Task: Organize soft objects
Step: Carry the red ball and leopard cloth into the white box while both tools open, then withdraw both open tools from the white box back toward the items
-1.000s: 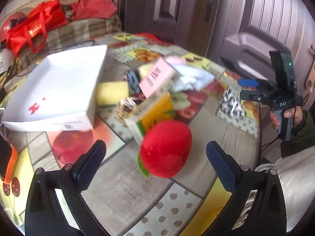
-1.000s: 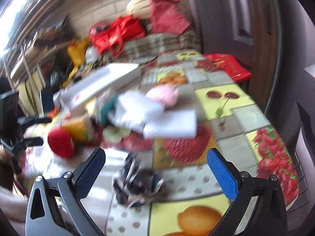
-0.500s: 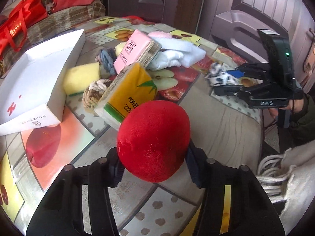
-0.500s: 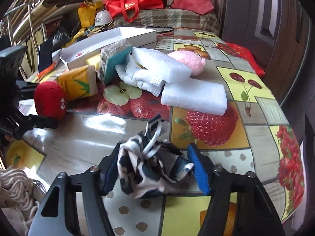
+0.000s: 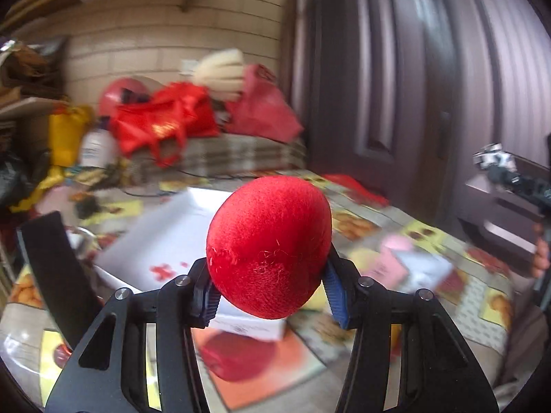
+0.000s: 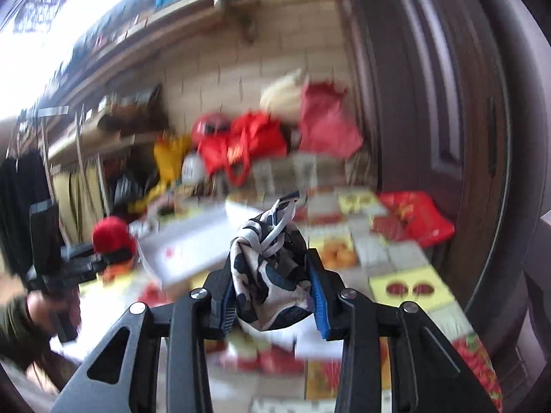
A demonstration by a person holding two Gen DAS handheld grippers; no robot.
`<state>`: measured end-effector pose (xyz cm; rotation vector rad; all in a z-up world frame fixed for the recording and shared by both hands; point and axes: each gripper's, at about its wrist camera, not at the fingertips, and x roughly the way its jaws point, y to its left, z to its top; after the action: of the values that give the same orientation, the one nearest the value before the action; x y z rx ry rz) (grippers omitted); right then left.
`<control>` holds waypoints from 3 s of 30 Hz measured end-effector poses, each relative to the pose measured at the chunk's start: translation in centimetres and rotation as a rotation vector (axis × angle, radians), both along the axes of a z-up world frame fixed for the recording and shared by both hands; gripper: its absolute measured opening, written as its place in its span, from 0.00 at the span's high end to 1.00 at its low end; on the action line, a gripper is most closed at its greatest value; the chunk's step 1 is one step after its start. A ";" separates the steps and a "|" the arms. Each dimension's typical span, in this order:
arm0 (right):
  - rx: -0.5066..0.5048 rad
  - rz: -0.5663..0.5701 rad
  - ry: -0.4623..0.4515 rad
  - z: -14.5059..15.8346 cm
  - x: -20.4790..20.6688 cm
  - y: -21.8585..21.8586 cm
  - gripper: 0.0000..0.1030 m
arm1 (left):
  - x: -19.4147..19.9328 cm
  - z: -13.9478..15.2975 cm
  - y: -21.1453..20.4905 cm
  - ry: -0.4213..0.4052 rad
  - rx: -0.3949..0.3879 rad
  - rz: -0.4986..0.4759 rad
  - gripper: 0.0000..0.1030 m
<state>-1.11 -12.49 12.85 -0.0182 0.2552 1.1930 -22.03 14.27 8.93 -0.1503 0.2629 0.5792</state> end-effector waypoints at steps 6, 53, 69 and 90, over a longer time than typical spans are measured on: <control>-0.002 -0.104 0.005 -3.5 1.0 4.1 0.63 | 1.0 -3.9 2.4 0.061 -0.022 0.114 0.51; -0.148 0.021 0.085 -8.7 -5.6 27.2 0.43 | 6.4 -4.6 14.8 0.150 -0.117 0.357 0.39; -0.001 -0.012 0.091 -7.5 -4.8 18.5 0.00 | 4.1 -3.5 12.2 0.022 -0.037 0.343 0.00; 0.095 -0.423 0.185 -8.0 6.1 5.0 0.00 | 7.0 -5.7 2.2 0.218 -0.323 -0.181 0.00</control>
<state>4.96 -7.53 4.87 0.2200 0.3451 0.7840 -15.04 16.46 3.23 -0.3724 0.5761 0.3693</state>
